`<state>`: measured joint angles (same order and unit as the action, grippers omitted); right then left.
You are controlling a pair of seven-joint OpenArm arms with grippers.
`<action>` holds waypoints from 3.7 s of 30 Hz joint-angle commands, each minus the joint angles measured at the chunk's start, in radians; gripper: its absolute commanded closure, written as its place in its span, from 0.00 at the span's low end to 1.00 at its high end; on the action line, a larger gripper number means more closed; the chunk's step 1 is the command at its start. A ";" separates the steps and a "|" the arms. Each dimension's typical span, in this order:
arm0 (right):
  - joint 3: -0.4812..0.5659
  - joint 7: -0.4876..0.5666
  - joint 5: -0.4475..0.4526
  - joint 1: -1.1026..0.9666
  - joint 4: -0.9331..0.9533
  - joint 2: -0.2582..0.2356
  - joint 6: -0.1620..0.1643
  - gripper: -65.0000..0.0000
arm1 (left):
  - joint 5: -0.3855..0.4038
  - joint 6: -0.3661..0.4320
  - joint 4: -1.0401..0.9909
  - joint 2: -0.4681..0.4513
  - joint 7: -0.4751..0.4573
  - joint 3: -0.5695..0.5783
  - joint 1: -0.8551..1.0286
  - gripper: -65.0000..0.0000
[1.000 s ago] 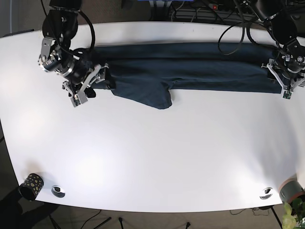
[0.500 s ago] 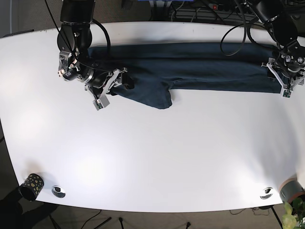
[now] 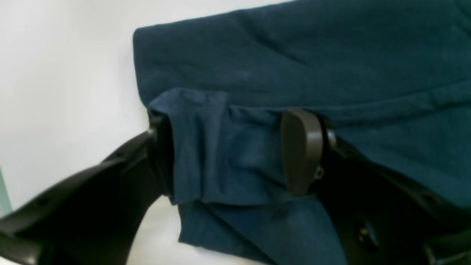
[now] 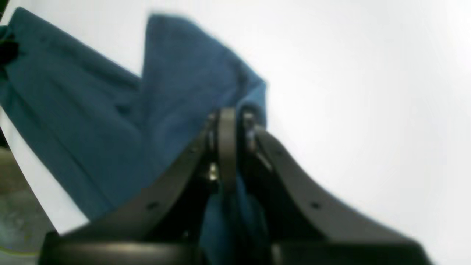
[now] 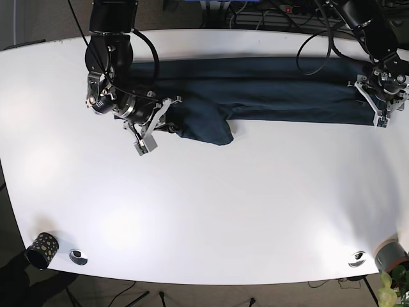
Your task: Fold the T-shirt properly
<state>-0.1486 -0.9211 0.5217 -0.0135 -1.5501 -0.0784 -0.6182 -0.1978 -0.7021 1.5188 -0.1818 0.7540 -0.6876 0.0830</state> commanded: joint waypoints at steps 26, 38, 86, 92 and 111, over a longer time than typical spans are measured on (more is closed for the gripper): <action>-0.141 0.017 0.022 -0.359 -0.402 -0.033 -0.013 1.00 | -0.009 0.004 -0.024 -0.018 0.003 -0.001 -0.007 0.42; -0.188 0.017 0.024 -0.414 -0.398 -0.034 -0.006 0.72 | -0.004 0.004 0.004 -0.012 0.005 -0.011 -0.058 0.42; -0.042 0.136 -0.212 -0.036 0.006 -0.122 -0.013 0.40 | 0.215 0.004 -0.157 0.003 0.034 -0.093 -0.168 0.41; -0.042 0.136 -0.212 -0.036 0.006 -0.122 -0.013 0.40 | 0.369 0.004 -0.139 -0.028 0.169 -0.211 -0.176 0.41; -0.044 0.136 -0.205 -0.044 0.006 -0.120 -0.013 0.40 | 0.392 0.004 -0.311 -0.080 0.169 -0.206 -0.188 0.22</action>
<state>-0.1890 -0.7895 0.3134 -0.0669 -1.5288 -0.1913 -0.6323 0.2024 -0.6998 1.2072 -0.2554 0.9020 -0.9112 -0.0971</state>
